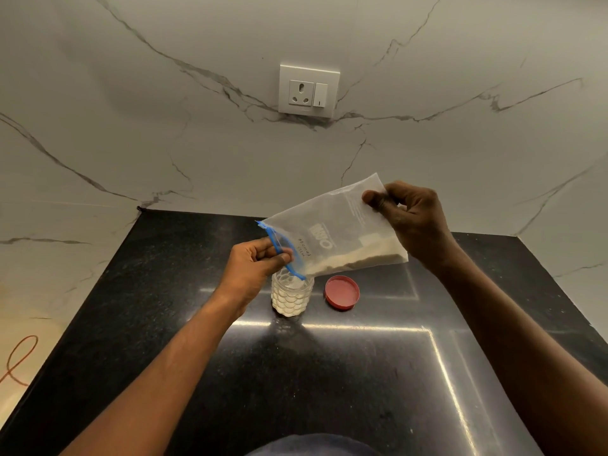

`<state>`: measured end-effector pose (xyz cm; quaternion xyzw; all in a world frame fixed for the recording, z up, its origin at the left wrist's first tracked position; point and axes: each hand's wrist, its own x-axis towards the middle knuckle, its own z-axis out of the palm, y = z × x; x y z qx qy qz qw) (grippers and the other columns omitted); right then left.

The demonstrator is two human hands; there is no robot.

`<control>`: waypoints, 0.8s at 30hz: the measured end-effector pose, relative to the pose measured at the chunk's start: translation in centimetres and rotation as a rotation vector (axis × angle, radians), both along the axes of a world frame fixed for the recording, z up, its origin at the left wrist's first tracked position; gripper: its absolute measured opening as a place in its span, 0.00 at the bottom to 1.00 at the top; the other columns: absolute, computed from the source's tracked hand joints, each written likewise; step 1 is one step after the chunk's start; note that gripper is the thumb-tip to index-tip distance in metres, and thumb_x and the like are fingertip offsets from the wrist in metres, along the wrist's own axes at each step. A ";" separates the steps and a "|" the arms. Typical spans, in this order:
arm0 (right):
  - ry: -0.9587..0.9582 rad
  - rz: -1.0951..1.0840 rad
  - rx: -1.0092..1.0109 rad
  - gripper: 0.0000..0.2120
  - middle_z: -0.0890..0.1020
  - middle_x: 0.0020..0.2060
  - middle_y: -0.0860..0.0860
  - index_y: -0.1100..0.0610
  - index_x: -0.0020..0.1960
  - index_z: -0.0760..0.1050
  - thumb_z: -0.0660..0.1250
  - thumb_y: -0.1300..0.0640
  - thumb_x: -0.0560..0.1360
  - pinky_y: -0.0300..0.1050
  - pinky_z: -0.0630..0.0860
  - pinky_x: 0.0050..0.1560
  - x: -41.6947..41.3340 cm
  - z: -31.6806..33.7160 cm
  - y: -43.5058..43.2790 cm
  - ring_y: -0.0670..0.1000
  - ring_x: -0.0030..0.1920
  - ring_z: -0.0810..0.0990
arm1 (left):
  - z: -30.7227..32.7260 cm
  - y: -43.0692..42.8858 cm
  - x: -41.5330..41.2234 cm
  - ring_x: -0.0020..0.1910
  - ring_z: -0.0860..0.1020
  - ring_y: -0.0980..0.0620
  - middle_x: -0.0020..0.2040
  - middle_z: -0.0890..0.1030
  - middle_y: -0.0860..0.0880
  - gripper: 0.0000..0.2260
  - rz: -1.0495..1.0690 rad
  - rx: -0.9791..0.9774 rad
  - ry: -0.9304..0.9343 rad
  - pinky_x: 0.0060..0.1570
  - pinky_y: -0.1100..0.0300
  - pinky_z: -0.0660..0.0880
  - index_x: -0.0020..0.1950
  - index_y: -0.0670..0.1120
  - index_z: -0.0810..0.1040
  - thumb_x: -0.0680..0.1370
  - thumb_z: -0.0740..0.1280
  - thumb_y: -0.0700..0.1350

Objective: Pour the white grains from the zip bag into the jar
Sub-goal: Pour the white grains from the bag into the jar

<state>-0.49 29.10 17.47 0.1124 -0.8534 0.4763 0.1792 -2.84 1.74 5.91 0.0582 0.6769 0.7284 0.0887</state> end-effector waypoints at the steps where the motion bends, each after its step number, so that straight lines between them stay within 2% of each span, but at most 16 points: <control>1: -0.002 0.003 0.010 0.06 0.82 0.41 0.48 0.55 0.46 0.82 0.70 0.58 0.82 0.33 0.79 0.37 0.1 0.0 0.0 0.41 0.39 0.82 | 0.0 -0.1 0.0 0.54 0.88 0.53 0.52 0.90 0.49 0.10 0.003 0.003 -0.003 0.50 0.64 0.83 0.58 0.43 0.86 0.78 0.73 0.35; 3: 0.002 -0.025 -0.007 0.07 0.82 0.40 0.53 0.55 0.45 0.82 0.70 0.57 0.81 0.38 0.80 0.36 0.1 -0.2 0.1 0.46 0.38 0.82 | 0.0 -0.1 -0.1 0.54 0.88 0.53 0.53 0.90 0.49 0.11 0.002 0.007 -0.002 0.50 0.64 0.84 0.60 0.43 0.85 0.78 0.73 0.36; 5: -0.006 -0.060 -0.044 0.10 0.83 0.40 0.59 0.60 0.44 0.83 0.71 0.56 0.81 0.46 0.81 0.35 0.2 -0.4 0.2 0.54 0.38 0.83 | 0.1 -0.1 0.0 0.54 0.88 0.54 0.52 0.90 0.50 0.11 -0.003 -0.002 0.003 0.50 0.64 0.83 0.60 0.44 0.85 0.78 0.73 0.36; 6: -0.015 -0.065 -0.059 0.10 0.83 0.41 0.60 0.61 0.45 0.83 0.71 0.55 0.81 0.48 0.81 0.35 0.3 -0.5 0.2 0.54 0.38 0.83 | 0.0 0.0 0.0 0.53 0.88 0.55 0.51 0.90 0.51 0.10 -0.006 0.002 0.002 0.49 0.65 0.83 0.59 0.44 0.85 0.79 0.73 0.35; 9: -0.013 -0.071 -0.100 0.09 0.83 0.38 0.51 0.59 0.46 0.83 0.71 0.55 0.81 0.41 0.80 0.34 0.5 -0.7 -0.1 0.46 0.36 0.82 | 0.1 0.1 0.2 0.52 0.88 0.55 0.50 0.90 0.50 0.09 -0.011 0.028 0.003 0.48 0.67 0.82 0.57 0.44 0.86 0.78 0.73 0.34; 11: -0.024 -0.053 -0.097 0.10 0.83 0.37 0.50 0.60 0.46 0.83 0.71 0.54 0.81 0.40 0.80 0.34 0.7 -0.7 -0.4 0.45 0.36 0.82 | 0.0 0.1 0.2 0.52 0.88 0.55 0.50 0.90 0.50 0.09 -0.010 0.028 0.003 0.47 0.68 0.82 0.55 0.45 0.86 0.78 0.73 0.34; 14: -0.029 -0.054 -0.108 0.10 0.82 0.39 0.55 0.61 0.46 0.82 0.71 0.55 0.81 0.48 0.81 0.36 0.7 -0.6 -0.5 0.50 0.38 0.82 | 0.1 0.1 0.2 0.51 0.88 0.55 0.49 0.90 0.50 0.09 -0.004 0.032 0.001 0.47 0.67 0.82 0.54 0.45 0.86 0.78 0.73 0.34; 18: -0.029 -0.046 -0.086 0.10 0.82 0.39 0.54 0.62 0.46 0.82 0.70 0.56 0.81 0.44 0.81 0.36 0.6 -0.3 -0.5 0.48 0.38 0.82 | 0.0 0.0 0.2 0.52 0.88 0.53 0.51 0.90 0.49 0.09 -0.006 0.030 -0.011 0.48 0.65 0.83 0.56 0.45 0.86 0.79 0.73 0.34; 22: -0.018 -0.048 -0.072 0.08 0.82 0.39 0.56 0.55 0.43 0.82 0.70 0.56 0.81 0.47 0.79 0.37 0.4 -0.1 -0.9 0.54 0.39 0.80 | 0.0 0.0 0.2 0.53 0.88 0.54 0.51 0.90 0.49 0.09 -0.013 0.031 -0.016 0.49 0.65 0.83 0.56 0.45 0.86 0.79 0.73 0.35; 24: 0.000 -0.046 -0.058 0.09 0.81 0.39 0.55 0.54 0.43 0.81 0.70 0.56 0.81 0.44 0.78 0.36 0.3 -0.1 -1.0 0.52 0.39 0.80 | 0.0 0.0 0.2 0.53 0.88 0.53 0.51 0.90 0.48 0.09 -0.004 0.038 -0.023 0.51 0.63 0.84 0.56 0.44 0.86 0.78 0.73 0.34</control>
